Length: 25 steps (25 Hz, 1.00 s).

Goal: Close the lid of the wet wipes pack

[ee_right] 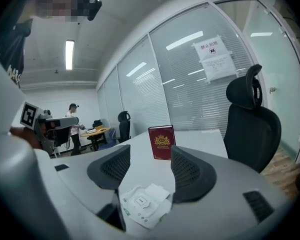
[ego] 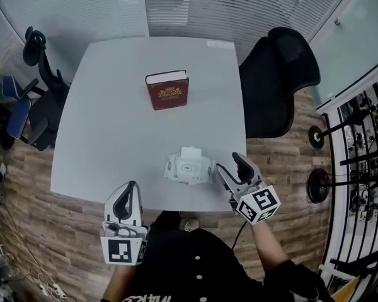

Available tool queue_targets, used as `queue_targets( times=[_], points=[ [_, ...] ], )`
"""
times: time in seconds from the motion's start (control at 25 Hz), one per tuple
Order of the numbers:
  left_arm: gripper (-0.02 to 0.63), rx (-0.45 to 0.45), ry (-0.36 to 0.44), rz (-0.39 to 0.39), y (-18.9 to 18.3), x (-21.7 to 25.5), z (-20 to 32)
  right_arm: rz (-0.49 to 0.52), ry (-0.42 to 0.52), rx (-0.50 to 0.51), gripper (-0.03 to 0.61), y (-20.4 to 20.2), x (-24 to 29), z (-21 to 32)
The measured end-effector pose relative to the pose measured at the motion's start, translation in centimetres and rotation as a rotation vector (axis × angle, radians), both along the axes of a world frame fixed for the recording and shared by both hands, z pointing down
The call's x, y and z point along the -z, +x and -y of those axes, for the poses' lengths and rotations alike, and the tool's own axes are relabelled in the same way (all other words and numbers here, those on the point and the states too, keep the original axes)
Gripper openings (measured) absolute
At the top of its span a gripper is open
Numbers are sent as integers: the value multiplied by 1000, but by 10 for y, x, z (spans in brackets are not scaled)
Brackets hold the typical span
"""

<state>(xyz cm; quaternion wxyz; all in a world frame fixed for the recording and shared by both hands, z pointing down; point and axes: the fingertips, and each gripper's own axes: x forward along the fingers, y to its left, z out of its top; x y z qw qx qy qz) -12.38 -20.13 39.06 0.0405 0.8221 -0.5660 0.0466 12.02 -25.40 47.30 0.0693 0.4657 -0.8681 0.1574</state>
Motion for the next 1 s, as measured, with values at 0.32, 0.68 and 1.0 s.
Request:
queue_targets(
  times=[0.32, 0.68, 1.0],
  points=[
    [12, -21, -10, 33, 1, -11, 4, -3, -144, 52, 261, -11, -63, 31],
    [12, -29, -93, 18, 6, -27, 4, -34, -330, 151, 261, -30, -141, 57],
    [12, 0, -192, 7, 2, -50, 3, -51, -520, 223, 241, -32, -201, 68]
  ],
)
